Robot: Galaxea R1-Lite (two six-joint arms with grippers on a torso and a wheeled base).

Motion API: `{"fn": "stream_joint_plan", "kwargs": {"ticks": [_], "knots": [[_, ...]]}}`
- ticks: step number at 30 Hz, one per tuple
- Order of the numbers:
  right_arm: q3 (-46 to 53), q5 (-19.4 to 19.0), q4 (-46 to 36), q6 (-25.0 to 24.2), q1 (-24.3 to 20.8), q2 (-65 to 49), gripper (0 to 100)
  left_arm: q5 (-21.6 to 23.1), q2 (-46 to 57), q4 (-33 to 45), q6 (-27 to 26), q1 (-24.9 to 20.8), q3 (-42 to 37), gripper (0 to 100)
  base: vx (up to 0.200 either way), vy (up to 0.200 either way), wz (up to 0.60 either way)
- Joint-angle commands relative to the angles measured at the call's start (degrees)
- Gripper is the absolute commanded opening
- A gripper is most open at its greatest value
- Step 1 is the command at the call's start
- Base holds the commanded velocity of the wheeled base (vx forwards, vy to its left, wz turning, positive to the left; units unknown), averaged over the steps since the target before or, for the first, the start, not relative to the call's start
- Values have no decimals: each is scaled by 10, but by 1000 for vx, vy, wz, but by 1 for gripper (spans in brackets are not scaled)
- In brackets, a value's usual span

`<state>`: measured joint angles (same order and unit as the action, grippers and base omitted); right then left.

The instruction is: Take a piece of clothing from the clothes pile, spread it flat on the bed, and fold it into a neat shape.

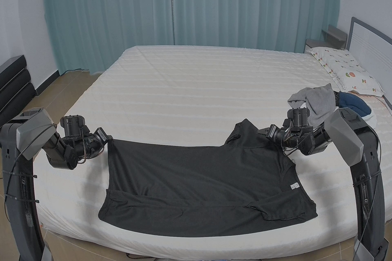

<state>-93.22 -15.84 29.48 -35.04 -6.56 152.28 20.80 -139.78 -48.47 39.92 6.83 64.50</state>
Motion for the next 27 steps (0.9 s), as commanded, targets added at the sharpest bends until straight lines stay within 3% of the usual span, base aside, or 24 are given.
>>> {"fn": "stream_joint_plan", "kwargs": {"ticks": [1, 16, 23, 24, 27], "knots": [[-11, 0, -3, 0, 5, 4, 0, 0, -2, 0, 1, -1, 4, 0, 0, 0, 0], [-2, 0, 5, -9, 37, -16, 0, 0, -4, 0, 0, -2, 17, 0, 0, 0, 0], [8, 1, -5, -2, 28, -17, 0, -1, -5, 0, 0, -2, 16, 0, 0, 0, 0], [8, 1, -4, -1, 24, -17, 100, -1, -6, 0, 0, -2, 16, 0, 0, 0, 0], [8, 13, 1, 8, 19, -15, 100, -1, -6, 0, 0, -2, 16, 0, 0, 0, 0]]}}
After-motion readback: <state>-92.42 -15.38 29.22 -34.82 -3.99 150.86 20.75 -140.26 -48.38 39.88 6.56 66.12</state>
